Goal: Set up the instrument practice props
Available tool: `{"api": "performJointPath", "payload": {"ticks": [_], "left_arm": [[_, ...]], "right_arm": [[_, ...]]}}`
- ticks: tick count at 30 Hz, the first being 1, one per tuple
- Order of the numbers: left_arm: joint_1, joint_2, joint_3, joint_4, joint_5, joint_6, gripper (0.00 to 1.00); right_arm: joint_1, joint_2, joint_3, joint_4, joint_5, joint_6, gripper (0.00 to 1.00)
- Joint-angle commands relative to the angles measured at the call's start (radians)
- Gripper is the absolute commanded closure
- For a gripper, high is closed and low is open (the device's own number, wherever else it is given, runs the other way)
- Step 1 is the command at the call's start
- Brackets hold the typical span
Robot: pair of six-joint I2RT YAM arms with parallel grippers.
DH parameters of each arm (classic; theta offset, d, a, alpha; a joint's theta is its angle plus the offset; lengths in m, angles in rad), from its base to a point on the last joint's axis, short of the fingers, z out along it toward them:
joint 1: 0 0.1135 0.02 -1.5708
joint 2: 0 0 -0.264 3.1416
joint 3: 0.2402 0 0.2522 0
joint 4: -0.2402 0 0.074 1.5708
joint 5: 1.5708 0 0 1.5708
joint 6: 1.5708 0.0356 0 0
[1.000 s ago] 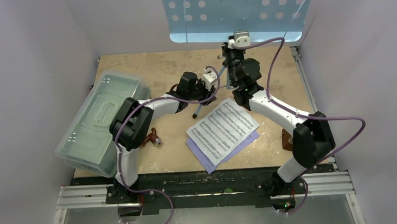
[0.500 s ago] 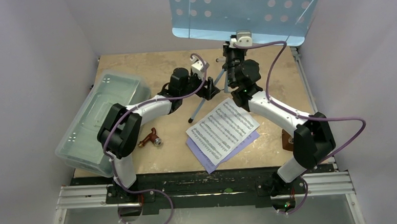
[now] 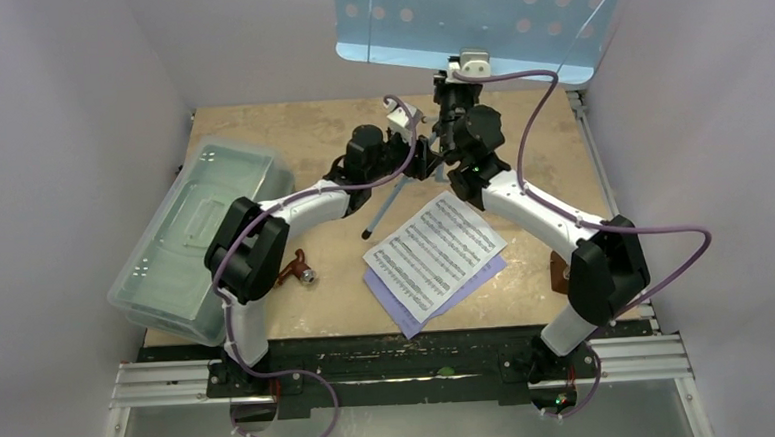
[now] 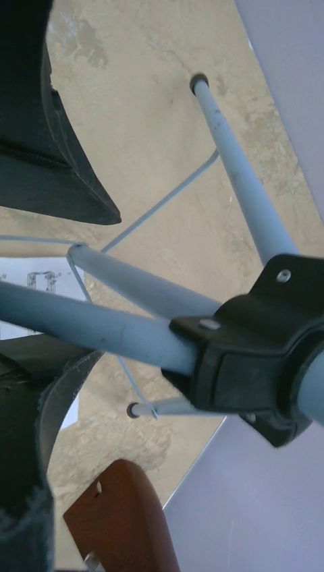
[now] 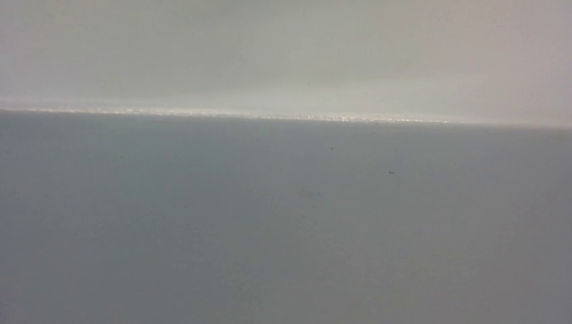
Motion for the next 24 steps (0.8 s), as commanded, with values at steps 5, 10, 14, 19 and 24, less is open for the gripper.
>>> {"api": "performJointPath", "payload": {"ticks": [5,10,14,19,24], "left_arm": [[0.059,0.094,0.178,-0.166,-0.112,0.161,0.94],[0.136,0.071,0.087,-0.173,-0.013,0.247,1.00],[0.143,0.089,0.091,-0.291,0.070,0.364,1.00],[0.167,0.079,0.046,-0.294,0.204,0.411,1.00],[0.168,0.098,0.072,-0.338,0.255,0.439,1.00]], "right_arm": [[0.020,-0.029,0.171,0.147,0.077,0.032,1.00],[0.022,-0.006,0.184,0.063,0.112,0.050,1.00],[0.035,-0.002,0.212,-0.039,0.129,0.065,1.00],[0.067,0.032,0.295,-0.190,0.123,0.001,0.99],[0.078,-0.017,0.255,-0.299,0.093,0.018,0.68]]}}
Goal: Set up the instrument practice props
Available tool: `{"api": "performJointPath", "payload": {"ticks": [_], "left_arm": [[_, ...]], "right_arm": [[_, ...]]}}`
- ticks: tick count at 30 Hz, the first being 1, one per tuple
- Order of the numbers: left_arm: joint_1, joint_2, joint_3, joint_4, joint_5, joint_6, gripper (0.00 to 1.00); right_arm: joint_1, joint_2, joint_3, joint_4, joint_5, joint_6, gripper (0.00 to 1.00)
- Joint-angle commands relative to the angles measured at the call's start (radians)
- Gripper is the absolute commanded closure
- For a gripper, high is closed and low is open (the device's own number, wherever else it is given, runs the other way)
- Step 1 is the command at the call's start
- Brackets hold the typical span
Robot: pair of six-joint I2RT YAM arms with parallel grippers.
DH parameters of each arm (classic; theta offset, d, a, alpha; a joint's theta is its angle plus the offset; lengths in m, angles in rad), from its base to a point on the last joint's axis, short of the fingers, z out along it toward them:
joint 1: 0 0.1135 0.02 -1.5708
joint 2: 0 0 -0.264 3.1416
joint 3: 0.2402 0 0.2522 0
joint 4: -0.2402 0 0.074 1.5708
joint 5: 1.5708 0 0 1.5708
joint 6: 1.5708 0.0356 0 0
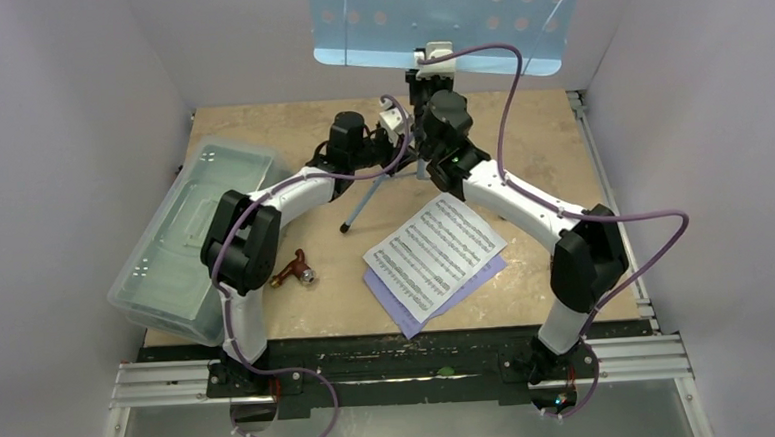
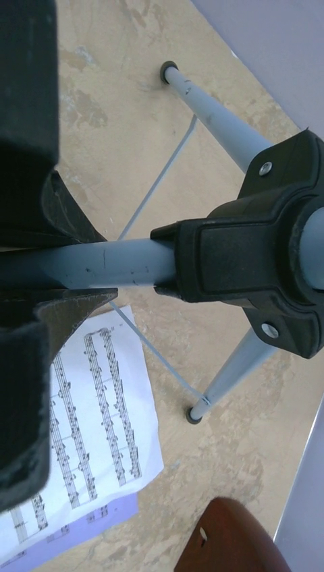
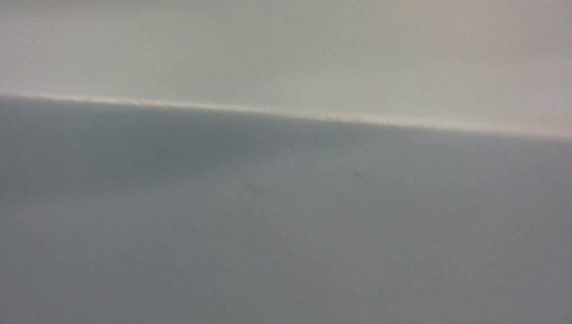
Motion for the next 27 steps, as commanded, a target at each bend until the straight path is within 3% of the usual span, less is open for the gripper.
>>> {"api": "performJointPath", "payload": {"ticks": [1,2,4,8,18,21,25,27], "left_arm": [[0.047,0.043,-0.016,-0.135,0.001,0.100,1.00],[0.047,0.047,-0.016,-0.132,0.000,0.096,1.00],[0.045,0.052,-0.020,-0.130,-0.009,0.093,1.00],[0.044,0.054,-0.028,-0.114,-0.043,0.085,1.00],[0.033,0.049,-0.030,-0.110,-0.060,0.080,1.00],[0.025,0.047,-0.029,-0.122,-0.059,0.090,1.00],[0.018,0.042,-0.030,-0.139,-0.033,0.114,1.00],[0.017,0.041,-0.029,-0.145,-0.017,0.118,1.00]], "right_arm": [[0.018,-0.157,0.056,-0.079,-0.008,-0.009,0.59],[0.018,-0.186,0.039,-0.105,-0.021,-0.002,0.48],[0.018,-0.245,-0.004,-0.166,-0.074,0.005,0.37],[0.018,-0.393,-0.130,-0.275,-0.154,0.048,0.23],[0.018,-0.830,-0.528,-0.566,-0.447,0.259,0.17],[0.018,-0.934,-0.667,-0.549,-0.466,0.326,0.17],[-0.013,-0.959,-0.811,-0.452,-0.438,0.409,0.08],[-0.122,-0.890,-0.826,-0.399,-0.601,0.474,0.09]]}}
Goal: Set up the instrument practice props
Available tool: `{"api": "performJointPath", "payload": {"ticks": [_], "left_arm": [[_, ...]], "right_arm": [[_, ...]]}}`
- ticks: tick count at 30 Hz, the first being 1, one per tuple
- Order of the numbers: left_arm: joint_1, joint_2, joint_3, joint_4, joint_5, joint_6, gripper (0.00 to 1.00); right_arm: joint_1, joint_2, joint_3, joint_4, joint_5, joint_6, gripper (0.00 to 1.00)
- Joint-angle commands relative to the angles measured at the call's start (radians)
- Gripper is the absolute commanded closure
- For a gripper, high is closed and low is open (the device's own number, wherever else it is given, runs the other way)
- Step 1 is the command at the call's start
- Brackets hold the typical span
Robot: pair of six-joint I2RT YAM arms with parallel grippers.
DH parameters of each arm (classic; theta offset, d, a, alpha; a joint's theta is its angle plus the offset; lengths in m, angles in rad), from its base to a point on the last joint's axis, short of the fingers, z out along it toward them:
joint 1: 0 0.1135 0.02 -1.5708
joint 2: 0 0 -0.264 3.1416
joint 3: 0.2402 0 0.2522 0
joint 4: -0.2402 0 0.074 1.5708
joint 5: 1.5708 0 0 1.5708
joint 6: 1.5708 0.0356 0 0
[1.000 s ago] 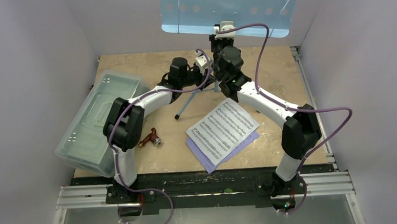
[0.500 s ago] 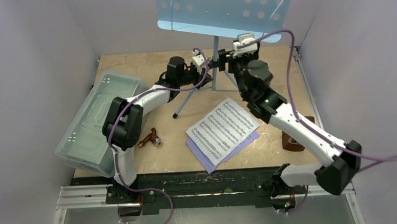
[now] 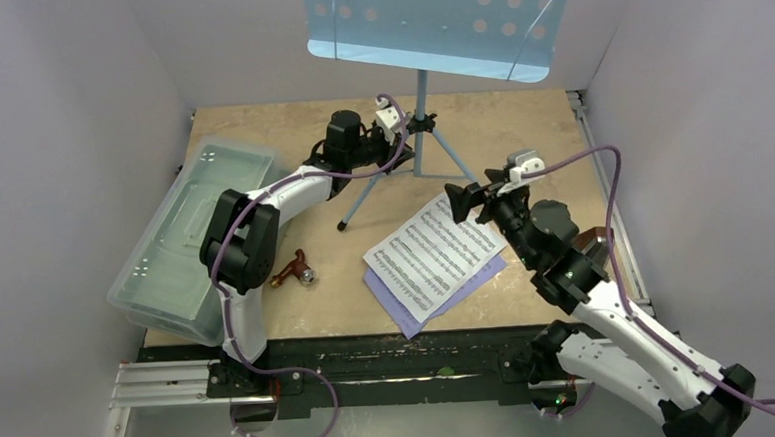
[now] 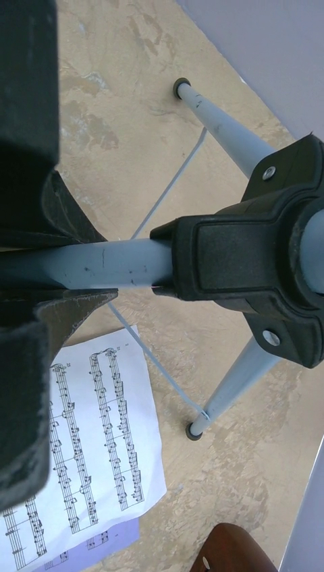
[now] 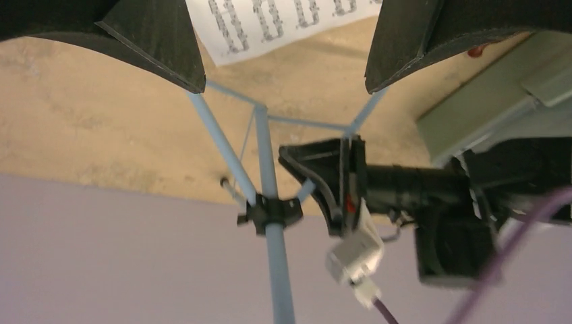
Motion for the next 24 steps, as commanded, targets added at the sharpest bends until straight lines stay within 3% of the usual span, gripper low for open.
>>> {"api": "performJointPath", "payload": {"ticks": [1,4,9,12,15,18,21,24], "left_arm": [[-0.001,0.036,-0.030,-0.139,0.005,0.090,1.00],[-0.007,0.026,-0.044,-0.148,0.013,0.112,1.00],[-0.010,0.029,-0.028,-0.174,0.039,0.125,1.00],[-0.012,0.031,-0.024,-0.187,0.056,0.134,1.00],[-0.012,0.029,-0.033,-0.190,0.073,0.145,1.00],[-0.011,0.050,-0.005,-0.215,0.089,0.159,1.00],[-0.010,0.067,0.006,-0.234,0.116,0.170,1.00],[-0.010,0.090,0.020,-0.251,0.144,0.173,1.00]], "right_arm": [[-0.192,0.119,-0.048,0.122,-0.276,0.187,0.11],[-0.316,0.277,-0.009,0.200,-0.465,0.211,0.15],[-0.358,0.509,0.142,0.223,-0.588,0.146,0.19],[-0.384,0.637,0.223,0.238,-0.666,0.086,0.27],[-0.416,0.700,0.277,0.217,-0.653,0.035,0.33],[-0.436,0.736,0.311,0.210,-0.658,-0.022,0.31],[-0.453,0.777,0.340,0.211,-0.755,-0.052,0.32],[-0.456,0.805,0.350,0.241,-0.901,-0.063,0.42]]}}
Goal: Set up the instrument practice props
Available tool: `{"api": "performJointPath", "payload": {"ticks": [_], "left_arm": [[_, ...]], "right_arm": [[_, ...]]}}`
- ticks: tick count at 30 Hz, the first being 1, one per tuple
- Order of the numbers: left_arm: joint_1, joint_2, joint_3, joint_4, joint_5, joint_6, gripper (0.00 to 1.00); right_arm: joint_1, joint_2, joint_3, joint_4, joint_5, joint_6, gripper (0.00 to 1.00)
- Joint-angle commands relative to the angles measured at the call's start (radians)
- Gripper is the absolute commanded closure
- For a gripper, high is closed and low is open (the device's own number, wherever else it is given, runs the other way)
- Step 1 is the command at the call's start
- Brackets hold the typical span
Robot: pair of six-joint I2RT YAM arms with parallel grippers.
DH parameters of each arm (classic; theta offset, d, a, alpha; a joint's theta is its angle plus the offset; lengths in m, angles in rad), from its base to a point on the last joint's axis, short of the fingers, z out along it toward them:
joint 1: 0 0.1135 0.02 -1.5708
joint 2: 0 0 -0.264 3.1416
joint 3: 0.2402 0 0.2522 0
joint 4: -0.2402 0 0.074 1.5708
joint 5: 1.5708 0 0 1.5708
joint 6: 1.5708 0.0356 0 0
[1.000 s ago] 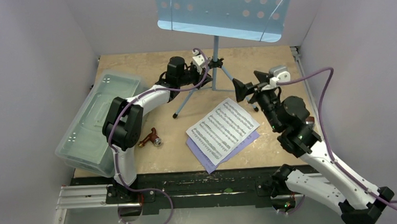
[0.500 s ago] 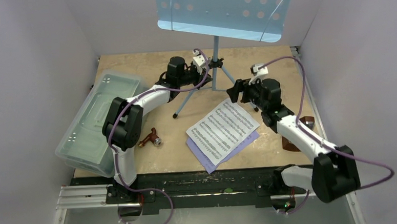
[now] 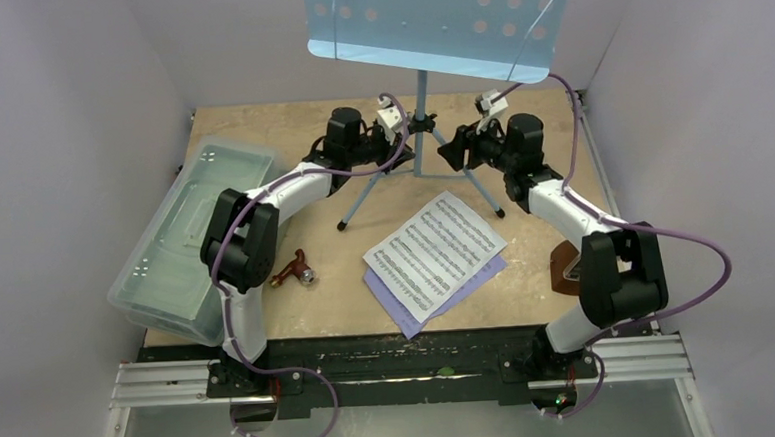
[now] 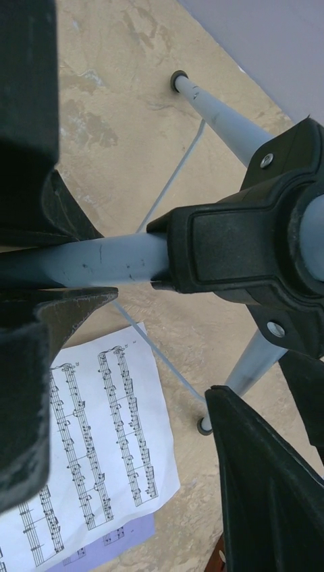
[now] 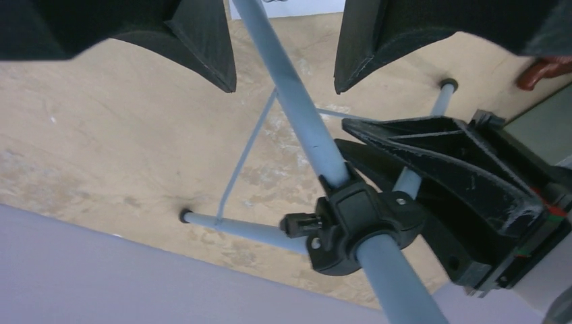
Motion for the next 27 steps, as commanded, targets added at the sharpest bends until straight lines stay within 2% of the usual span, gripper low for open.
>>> {"api": "performJointPath", "payload": {"ticks": [1,6,12,16,19,23,27], "left_arm": [[-0.009,0.087,-0.011,-0.185,0.104,0.126,1.00],[-0.009,0.101,0.000,-0.205,0.121,0.142,1.00],[-0.009,0.076,-0.014,-0.193,0.119,0.119,1.00],[-0.017,0.058,-0.030,-0.118,0.124,0.041,1.00],[-0.027,0.074,-0.010,-0.114,0.120,0.000,1.00],[-0.033,0.097,-0.014,-0.069,0.133,-0.041,1.00],[-0.067,0.114,0.019,-0.090,0.124,-0.026,1.00]], "right_arm": [[-0.002,0.025,0.046,0.064,-0.213,-0.058,0.45],[-0.002,0.053,0.025,0.130,-0.250,-0.041,0.56],[-0.002,0.075,0.020,0.181,-0.223,-0.001,0.76],[-0.001,0.041,-0.070,0.274,-0.175,0.032,0.87],[-0.001,0.002,-0.141,0.343,-0.109,0.055,1.00],[0.007,-0.082,-0.230,0.345,0.027,0.041,1.00],[0.022,-0.187,-0.294,0.256,0.141,0.035,1.00]]}}
